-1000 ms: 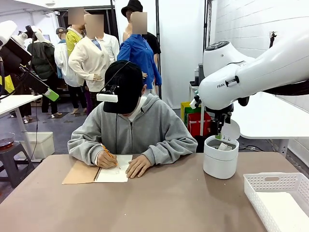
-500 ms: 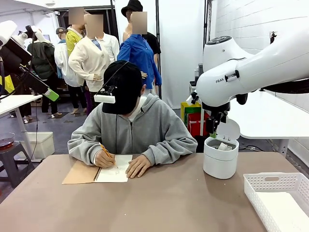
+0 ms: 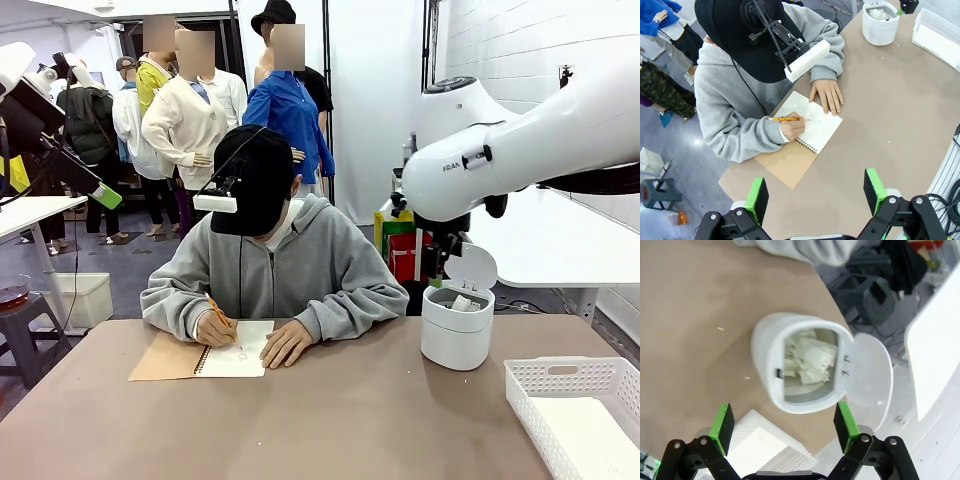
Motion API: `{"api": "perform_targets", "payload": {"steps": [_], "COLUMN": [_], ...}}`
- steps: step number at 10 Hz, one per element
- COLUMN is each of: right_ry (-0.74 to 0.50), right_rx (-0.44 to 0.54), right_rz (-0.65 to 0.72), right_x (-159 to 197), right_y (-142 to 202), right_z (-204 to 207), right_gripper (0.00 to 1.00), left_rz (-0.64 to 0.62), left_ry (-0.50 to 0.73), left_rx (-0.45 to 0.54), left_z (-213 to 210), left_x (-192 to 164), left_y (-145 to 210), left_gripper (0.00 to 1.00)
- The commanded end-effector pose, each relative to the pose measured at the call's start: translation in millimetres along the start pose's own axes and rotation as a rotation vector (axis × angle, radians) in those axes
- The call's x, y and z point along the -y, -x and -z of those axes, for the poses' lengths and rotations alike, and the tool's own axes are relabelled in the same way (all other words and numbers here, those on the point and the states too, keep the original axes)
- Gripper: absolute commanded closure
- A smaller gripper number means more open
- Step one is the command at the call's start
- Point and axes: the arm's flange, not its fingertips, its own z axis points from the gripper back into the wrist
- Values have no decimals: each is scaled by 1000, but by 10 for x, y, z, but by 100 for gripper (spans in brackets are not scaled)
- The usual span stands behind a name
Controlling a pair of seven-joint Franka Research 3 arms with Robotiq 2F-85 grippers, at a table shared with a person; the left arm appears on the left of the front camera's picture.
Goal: Sort the paper based on its condition.
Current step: If a person hands you a paper, place it in the Organizing basket , and if it's crumpled, put it in the Trash can.
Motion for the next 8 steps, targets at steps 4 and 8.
{"api": "perform_targets", "payload": {"steps": [4,8], "right_ry": [-68,-36], "right_rx": [298,557], "right_rz": [-22,90], "right_x": [-915,-1085], "right_y": [-95,-87], "right_z": [-835,-1423], "right_gripper": [0,0], "left_rz": [-1,-1], "left_ry": [-7,-7], "left_rx": [9,9], "left_z": [0,0], "left_x": [-7,-7], "left_y": [-2,-2], "left_gripper": [0,0]}}
